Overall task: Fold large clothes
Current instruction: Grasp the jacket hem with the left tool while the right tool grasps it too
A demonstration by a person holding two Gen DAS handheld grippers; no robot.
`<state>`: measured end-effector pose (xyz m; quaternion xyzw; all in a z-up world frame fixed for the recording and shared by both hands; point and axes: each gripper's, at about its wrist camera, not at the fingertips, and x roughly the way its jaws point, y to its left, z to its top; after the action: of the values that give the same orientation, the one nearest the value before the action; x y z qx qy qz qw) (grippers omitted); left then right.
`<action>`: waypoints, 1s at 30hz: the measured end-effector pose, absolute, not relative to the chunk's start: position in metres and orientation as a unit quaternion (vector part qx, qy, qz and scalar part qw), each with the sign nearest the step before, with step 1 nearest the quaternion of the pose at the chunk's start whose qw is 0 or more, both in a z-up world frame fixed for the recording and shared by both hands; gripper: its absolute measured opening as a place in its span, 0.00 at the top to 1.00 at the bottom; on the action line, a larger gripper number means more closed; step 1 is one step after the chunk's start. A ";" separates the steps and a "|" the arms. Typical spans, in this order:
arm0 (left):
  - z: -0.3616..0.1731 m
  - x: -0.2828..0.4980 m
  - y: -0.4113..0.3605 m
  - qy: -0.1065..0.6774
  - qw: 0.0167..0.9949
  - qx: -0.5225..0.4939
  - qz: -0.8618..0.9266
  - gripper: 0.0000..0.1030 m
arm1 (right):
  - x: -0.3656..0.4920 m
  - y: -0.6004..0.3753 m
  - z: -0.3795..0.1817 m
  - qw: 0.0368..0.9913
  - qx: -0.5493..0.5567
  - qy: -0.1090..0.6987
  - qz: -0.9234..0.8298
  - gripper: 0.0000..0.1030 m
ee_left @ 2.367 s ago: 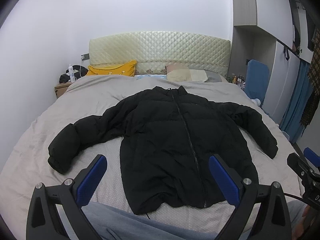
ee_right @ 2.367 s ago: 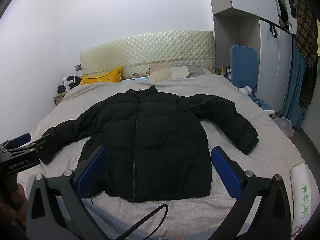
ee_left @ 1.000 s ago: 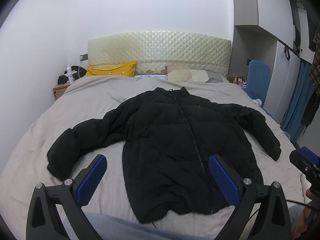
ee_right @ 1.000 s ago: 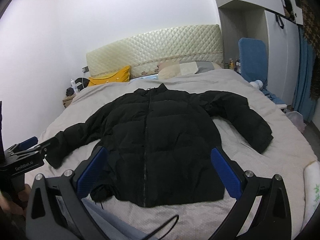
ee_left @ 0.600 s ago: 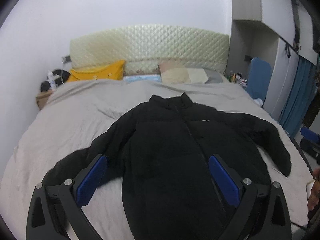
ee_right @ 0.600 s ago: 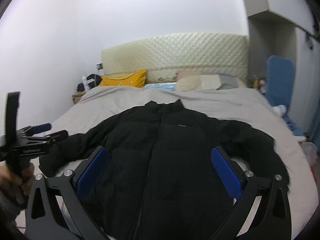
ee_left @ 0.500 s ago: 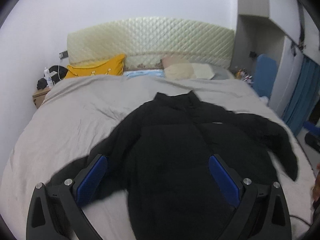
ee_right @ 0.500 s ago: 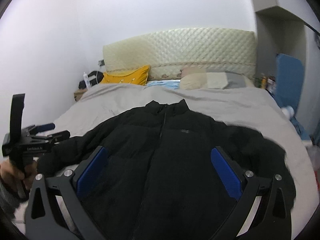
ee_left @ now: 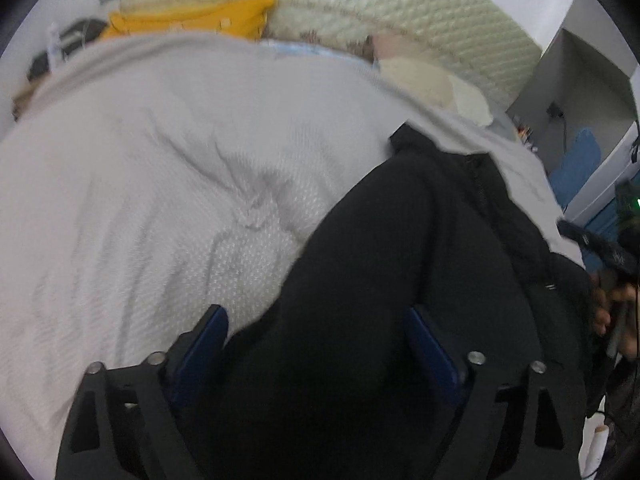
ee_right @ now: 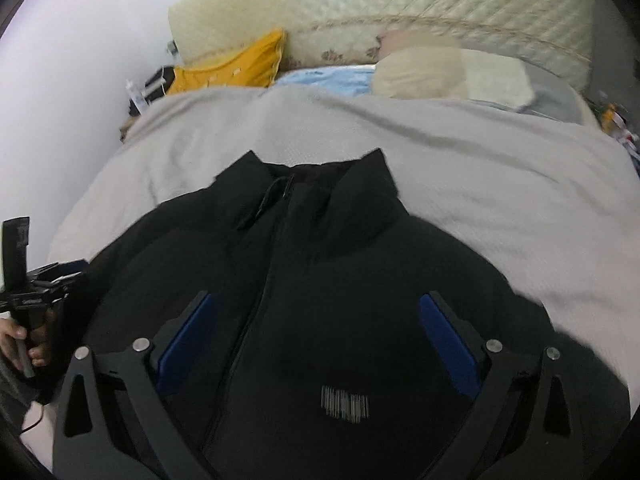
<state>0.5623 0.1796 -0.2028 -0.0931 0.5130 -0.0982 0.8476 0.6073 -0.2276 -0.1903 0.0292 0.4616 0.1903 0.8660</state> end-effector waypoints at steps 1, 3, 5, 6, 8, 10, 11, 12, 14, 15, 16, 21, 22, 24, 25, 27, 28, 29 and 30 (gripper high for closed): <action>-0.214 0.569 0.183 0.526 0.837 -0.104 -0.107 0.21 | 0.620 -0.223 -0.198 0.863 0.030 0.469 0.187 0.03; -0.231 0.579 0.186 0.547 0.818 -0.129 -0.122 0.25 | 0.644 -0.208 -0.218 0.857 0.018 0.486 0.168 0.07; -0.247 0.582 0.189 0.559 0.802 -0.162 -0.137 0.50 | 0.660 -0.196 -0.238 0.852 0.004 0.503 0.148 0.12; -0.251 0.582 0.190 0.561 0.798 -0.171 -0.139 0.58 | 0.667 -0.190 -0.249 0.849 -0.001 0.509 0.140 0.12; -0.248 0.582 0.186 0.557 0.803 -0.161 -0.136 0.71 | 0.673 -0.183 -0.259 0.846 -0.005 0.514 0.140 0.17; -0.240 0.582 0.184 0.551 0.811 -0.150 -0.123 0.83 | 0.675 -0.177 -0.262 0.844 -0.005 0.514 0.153 0.47; -0.235 0.583 0.184 0.549 0.815 -0.146 -0.115 0.88 | 0.674 -0.176 -0.257 0.845 -0.001 0.511 0.157 0.81; -0.228 0.584 0.183 0.545 0.820 -0.139 -0.104 0.90 | 0.678 -0.177 -0.255 0.848 0.002 0.509 0.149 0.90; -0.212 0.587 0.184 0.540 0.827 -0.128 -0.090 0.92 | 0.684 -0.179 -0.243 0.854 0.017 0.502 0.134 0.99; -0.202 0.591 0.186 0.535 0.831 -0.127 -0.083 0.93 | 0.684 -0.180 -0.234 0.859 0.020 0.495 0.129 0.99; -0.195 0.594 0.186 0.532 0.834 -0.128 -0.079 0.93 | 0.685 -0.182 -0.223 0.866 0.025 0.483 0.124 1.00; -0.150 0.617 0.186 0.508 0.853 -0.103 -0.056 0.95 | 0.699 -0.190 -0.178 0.892 0.038 0.437 0.112 1.00; -0.144 0.621 0.187 0.503 0.857 -0.098 -0.053 0.95 | 0.701 -0.190 -0.169 0.897 0.036 0.427 0.111 1.00; -0.134 0.633 0.185 0.500 0.860 -0.092 -0.042 0.95 | 0.708 -0.189 -0.155 0.903 0.035 0.413 0.109 1.00; -0.131 0.641 0.186 0.499 0.860 -0.095 -0.040 0.96 | 0.714 -0.190 -0.149 0.906 0.039 0.407 0.109 1.00; -0.127 0.654 0.183 0.499 0.862 -0.085 -0.038 0.96 | 0.725 -0.187 -0.139 0.911 0.051 0.391 0.118 1.00; -0.128 0.664 0.178 0.497 0.864 -0.075 -0.032 0.96 | 0.732 -0.181 -0.136 0.914 0.040 0.389 0.111 1.00; -0.132 0.670 0.174 0.502 0.862 -0.069 -0.027 0.96 | 0.739 -0.177 -0.134 0.918 0.029 0.381 0.105 1.00; -0.138 0.675 0.171 0.508 0.859 -0.061 -0.022 0.96 | 0.747 -0.175 -0.135 0.919 0.033 0.378 0.107 1.00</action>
<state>0.6749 0.1708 -0.1379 -0.0614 0.5082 -0.0217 0.8588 0.7470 -0.1753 -0.1352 0.0326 0.3778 0.1068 0.9191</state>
